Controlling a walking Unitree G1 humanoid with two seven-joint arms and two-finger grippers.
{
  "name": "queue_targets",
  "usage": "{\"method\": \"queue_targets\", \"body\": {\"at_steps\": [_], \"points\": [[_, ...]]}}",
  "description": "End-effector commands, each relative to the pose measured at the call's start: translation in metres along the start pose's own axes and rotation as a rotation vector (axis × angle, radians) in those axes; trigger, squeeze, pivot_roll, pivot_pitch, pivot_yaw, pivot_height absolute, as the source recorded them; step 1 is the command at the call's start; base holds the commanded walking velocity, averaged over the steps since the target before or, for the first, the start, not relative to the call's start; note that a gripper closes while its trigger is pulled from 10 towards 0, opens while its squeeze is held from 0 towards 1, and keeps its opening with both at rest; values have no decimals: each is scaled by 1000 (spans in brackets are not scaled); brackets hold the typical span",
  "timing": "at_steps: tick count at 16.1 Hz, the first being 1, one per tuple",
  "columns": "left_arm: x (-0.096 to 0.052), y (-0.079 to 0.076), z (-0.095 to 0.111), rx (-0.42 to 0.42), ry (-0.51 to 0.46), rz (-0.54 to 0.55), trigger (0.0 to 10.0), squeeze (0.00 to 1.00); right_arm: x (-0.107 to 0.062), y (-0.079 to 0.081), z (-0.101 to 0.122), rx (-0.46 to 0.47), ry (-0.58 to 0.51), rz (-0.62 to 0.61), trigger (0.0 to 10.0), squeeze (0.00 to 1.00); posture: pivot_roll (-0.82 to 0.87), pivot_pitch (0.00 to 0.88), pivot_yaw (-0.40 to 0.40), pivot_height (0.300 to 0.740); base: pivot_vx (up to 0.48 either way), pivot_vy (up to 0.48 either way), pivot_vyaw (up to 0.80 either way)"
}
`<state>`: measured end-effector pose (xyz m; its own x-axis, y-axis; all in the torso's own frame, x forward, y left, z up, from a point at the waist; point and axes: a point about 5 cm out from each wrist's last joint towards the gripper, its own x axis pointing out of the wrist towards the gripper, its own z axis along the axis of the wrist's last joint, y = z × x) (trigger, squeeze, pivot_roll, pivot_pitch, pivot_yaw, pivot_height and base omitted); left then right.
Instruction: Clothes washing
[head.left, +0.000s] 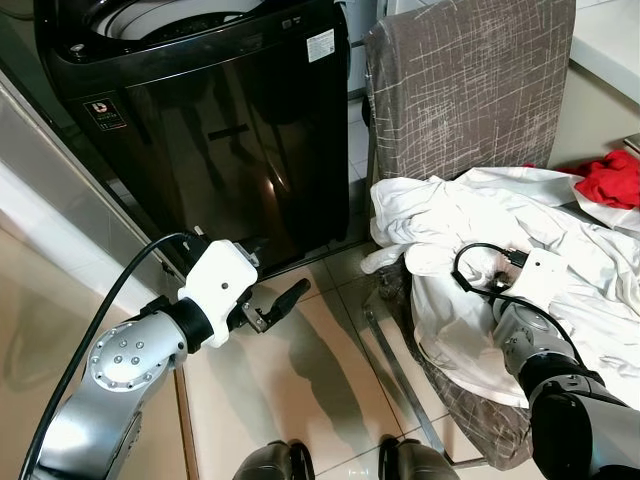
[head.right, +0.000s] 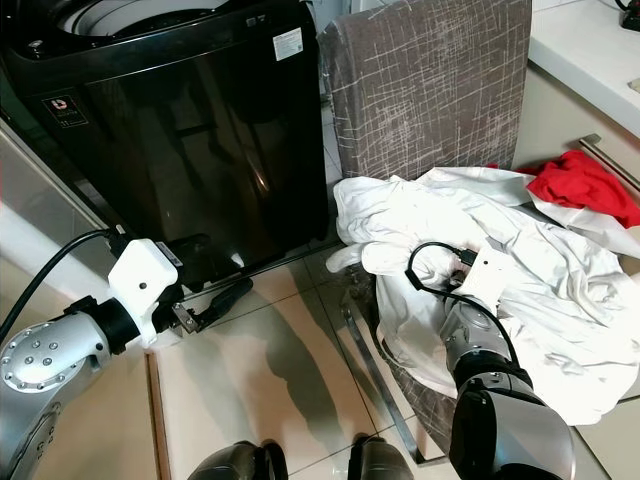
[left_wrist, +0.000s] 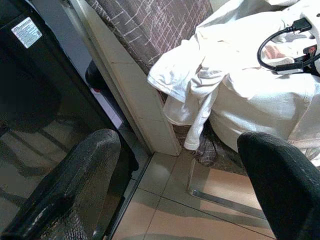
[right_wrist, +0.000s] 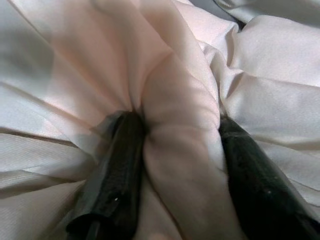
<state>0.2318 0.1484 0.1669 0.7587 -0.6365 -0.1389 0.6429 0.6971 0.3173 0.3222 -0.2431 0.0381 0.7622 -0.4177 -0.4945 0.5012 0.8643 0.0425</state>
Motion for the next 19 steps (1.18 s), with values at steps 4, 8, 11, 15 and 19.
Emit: {"method": "queue_targets", "body": {"at_steps": [4, 8, 11, 15, 19], "points": [[4, 2, -5, -14, 19, 29, 10000, 0, -6, 22, -15, -22, 38, 78, 0, 0, 46, 198, 117, 740, 0, 0, 0], [17, 7, -7, -24, -6, 79, 10000, 0, -15, 67, 48, -69, -279, 266, 0, 0, 3, 147, 89, 740, 0, 0, 0], [29, 12, -5, -30, -41, 118, 10000, 0, -33, 96, 82, -85, -453, 416, 0, 0, -20, 105, 67, 740, 0, 0, 0], [47, 14, -3, -48, -88, 167, 10000, 0, -45, 110, 109, -116, -564, 500, 0, 0, -44, 26, 29, 740, 0, 0, 0], [54, 30, -15, -99, -55, 407, 10000, 0, -46, 105, 101, -146, -582, 529, 0, 0, -56, 0, 11, 740, 0, 0, 303]]}}
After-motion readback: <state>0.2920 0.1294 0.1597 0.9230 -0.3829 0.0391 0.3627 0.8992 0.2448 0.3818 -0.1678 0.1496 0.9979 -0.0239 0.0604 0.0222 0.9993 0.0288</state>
